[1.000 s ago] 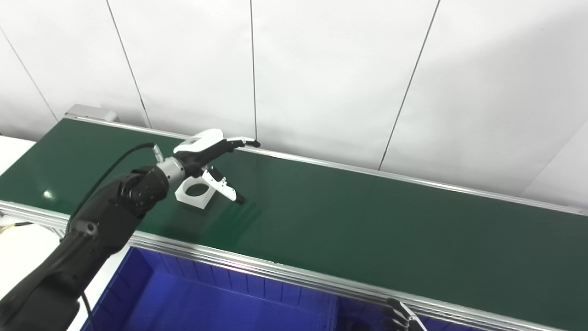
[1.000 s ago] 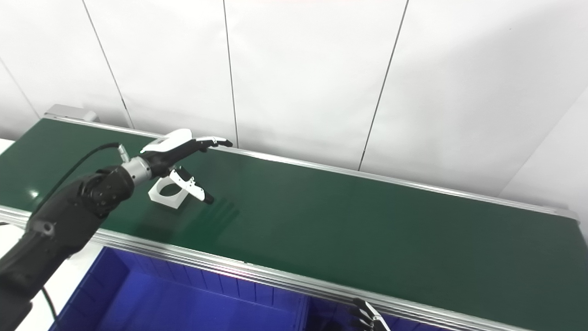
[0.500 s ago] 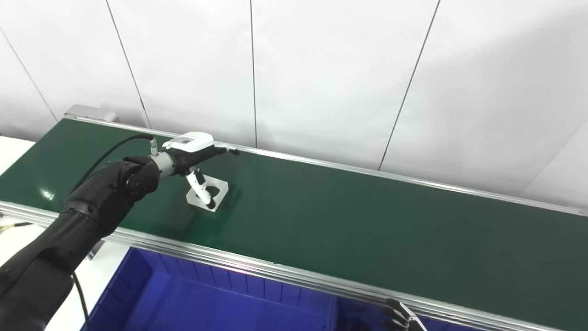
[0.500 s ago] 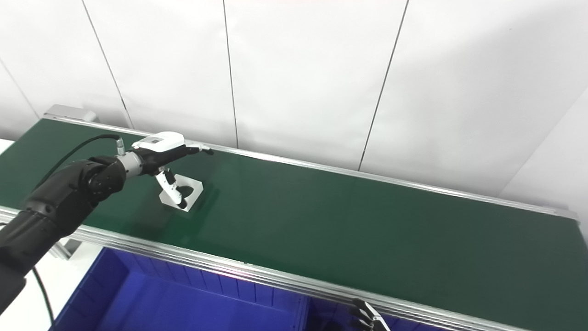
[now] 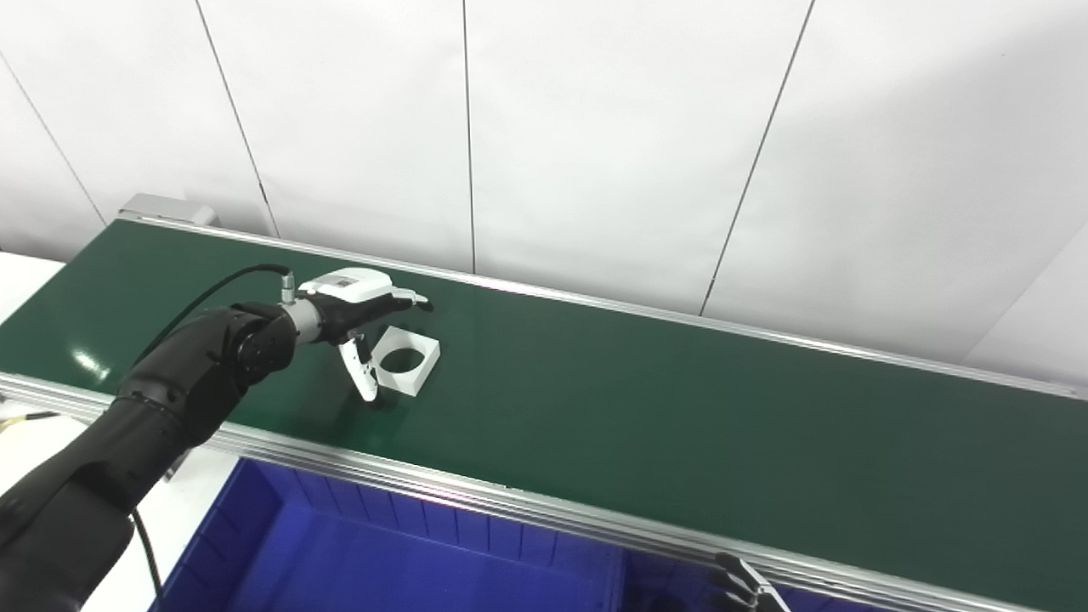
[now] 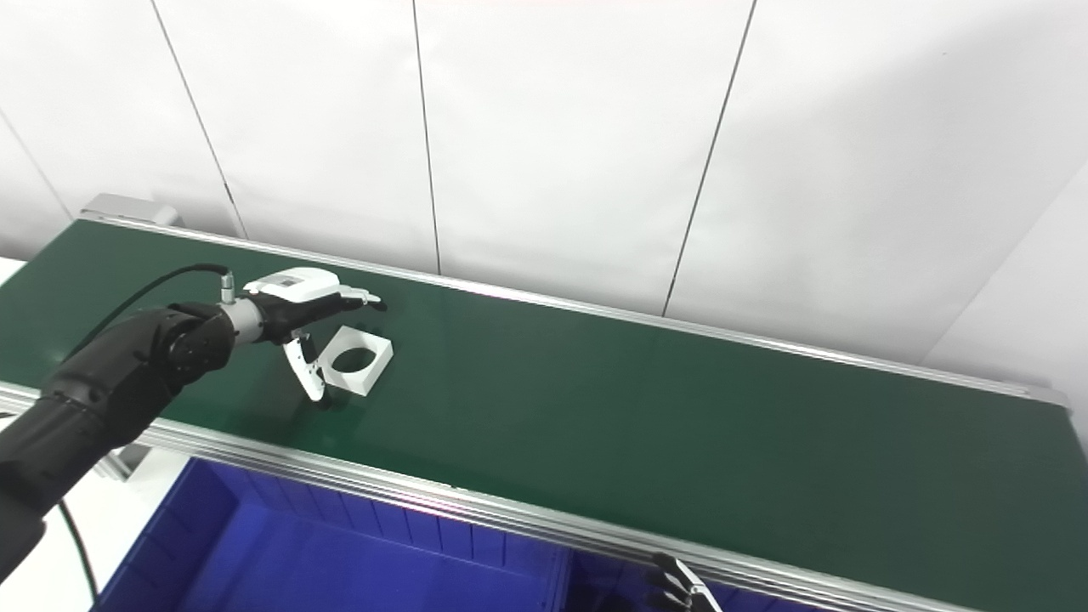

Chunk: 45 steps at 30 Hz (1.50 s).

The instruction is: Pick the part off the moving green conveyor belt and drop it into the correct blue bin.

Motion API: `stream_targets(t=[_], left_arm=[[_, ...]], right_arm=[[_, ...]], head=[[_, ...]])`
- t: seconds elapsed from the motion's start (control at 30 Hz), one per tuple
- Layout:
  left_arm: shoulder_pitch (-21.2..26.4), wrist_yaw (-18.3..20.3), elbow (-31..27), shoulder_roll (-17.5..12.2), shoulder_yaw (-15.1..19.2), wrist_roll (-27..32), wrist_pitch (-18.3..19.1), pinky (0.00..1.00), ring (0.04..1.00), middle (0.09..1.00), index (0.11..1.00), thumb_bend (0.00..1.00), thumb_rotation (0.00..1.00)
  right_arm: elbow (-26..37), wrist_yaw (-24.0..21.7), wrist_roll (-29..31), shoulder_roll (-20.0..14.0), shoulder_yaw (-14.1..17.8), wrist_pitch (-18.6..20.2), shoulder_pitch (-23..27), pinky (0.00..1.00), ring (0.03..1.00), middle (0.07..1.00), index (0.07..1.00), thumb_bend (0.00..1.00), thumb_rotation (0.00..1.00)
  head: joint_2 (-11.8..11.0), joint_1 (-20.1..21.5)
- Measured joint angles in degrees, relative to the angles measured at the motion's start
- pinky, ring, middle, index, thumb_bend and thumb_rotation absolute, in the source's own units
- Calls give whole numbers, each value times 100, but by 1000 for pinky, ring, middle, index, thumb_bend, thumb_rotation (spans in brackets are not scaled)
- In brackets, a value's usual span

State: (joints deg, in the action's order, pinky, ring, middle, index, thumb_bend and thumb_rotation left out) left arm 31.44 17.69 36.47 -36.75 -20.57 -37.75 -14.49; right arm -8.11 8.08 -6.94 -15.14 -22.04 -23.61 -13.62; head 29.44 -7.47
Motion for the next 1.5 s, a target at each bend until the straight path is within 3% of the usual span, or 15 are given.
stream_targets(t=[0.2,0.37,0.4,0.57,0.6,0.67,1.23,1.3,1.33,1.5], left_arm=[[-29,-295,247,184,-12,-64,31,845,926,954,923,884,92],[26,-806,613,381,37,12,-195,749,824,851,835,770,5],[51,-953,791,408,56,70,-368,716,787,809,799,698,2],[165,-1556,1399,597,105,235,-933,623,671,700,684,552,0],[184,-1675,1500,640,87,275,-980,596,641,671,574,520,24],[248,-1789,1619,726,64,298,-989,567,609,641,507,499,41],[412,-1219,1416,849,-22,511,-891,520,559,597,495,501,42],[276,-1110,1193,819,70,673,-926,515,556,595,495,501,42],[182,-1068,1052,815,141,762,-940,509,553,529,503,509,17],[-428,-1012,-67,684,655,1343,-1000,466,523,474,519,513,0]], right_arm=[[27,109,-59,-1,-18,0,-32,653,734,792,859,878,301],[141,180,-93,-23,-72,0,-71,667,740,797,863,863,300],[166,193,-113,-34,-87,0,-81,668,741,798,865,863,302],[184,255,-122,-83,-106,0,-118,676,743,797,864,858,297],[187,269,-123,-84,-111,0,-118,674,741,795,862,861,294],[202,301,-124,-81,-128,0,-127,672,741,798,862,858,297],[233,510,-177,-55,-250,0,-132,679,747,801,870,853,302],[238,511,-175,-50,-260,0,-130,680,748,801,870,854,302],[242,511,-162,-46,-260,0,-135,680,746,798,870,858,306],[396,508,-118,19,-259,0,-151,688,752,801,874,844,312]], head=[[61,26],[97,44],[97,44],[132,70],[132,70],[158,79],[264,193],[298,263],[299,264],[702,1035]])
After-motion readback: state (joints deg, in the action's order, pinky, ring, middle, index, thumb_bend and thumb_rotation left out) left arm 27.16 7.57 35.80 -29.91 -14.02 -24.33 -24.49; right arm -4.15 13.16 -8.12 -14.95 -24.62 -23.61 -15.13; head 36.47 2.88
